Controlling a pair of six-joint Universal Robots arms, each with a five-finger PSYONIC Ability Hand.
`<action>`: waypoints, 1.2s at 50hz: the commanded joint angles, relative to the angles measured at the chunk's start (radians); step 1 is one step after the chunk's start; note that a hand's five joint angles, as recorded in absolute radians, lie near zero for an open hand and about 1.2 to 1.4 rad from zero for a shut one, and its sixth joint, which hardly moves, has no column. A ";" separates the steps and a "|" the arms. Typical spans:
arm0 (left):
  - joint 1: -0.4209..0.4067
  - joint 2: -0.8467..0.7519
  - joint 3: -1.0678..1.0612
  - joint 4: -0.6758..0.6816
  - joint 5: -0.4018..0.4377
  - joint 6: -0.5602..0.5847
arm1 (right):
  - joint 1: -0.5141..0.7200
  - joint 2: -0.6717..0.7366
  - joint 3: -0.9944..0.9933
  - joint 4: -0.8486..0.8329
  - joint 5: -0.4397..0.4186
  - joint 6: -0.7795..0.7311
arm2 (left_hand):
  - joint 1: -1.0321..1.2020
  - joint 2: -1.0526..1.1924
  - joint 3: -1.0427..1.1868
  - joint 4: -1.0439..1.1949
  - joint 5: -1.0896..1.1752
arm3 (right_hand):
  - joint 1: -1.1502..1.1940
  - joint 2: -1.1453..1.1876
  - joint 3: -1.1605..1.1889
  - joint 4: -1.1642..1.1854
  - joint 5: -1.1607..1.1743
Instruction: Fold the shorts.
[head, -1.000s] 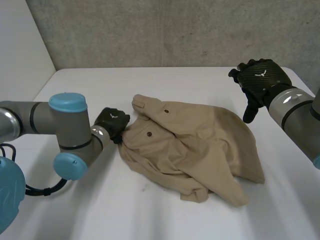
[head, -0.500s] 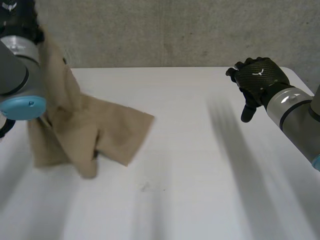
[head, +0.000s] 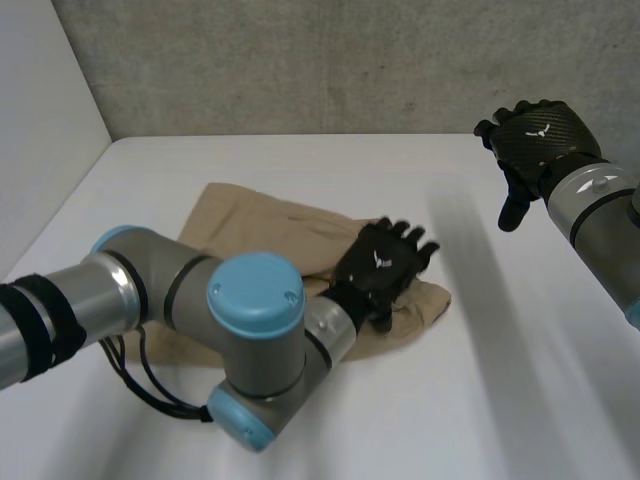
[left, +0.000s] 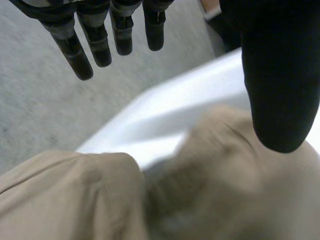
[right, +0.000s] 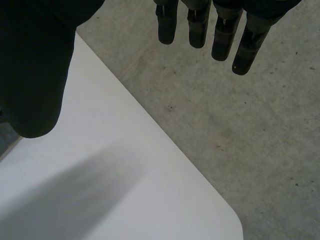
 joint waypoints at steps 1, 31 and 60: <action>0.035 0.149 -0.081 -0.031 -0.034 0.168 | 0.007 0.004 0.000 0.005 -0.043 -0.010 | -0.040 -0.046 -0.050 -0.042 -0.046 | 0.032 -0.032 0.008 -0.059 -0.063; 0.376 0.519 -0.523 -0.298 -0.266 -0.181 | 0.012 0.301 0.088 0.047 -0.391 -0.329 | 0.269 0.263 0.259 0.267 0.262 | 0.382 0.318 0.358 0.292 0.288; 0.388 0.347 -0.479 -0.111 -0.263 -0.049 | 0.014 0.166 0.051 0.091 -0.305 -0.128 | 1.002 0.996 0.992 1.000 0.995 | 1.253 1.189 1.230 1.163 1.159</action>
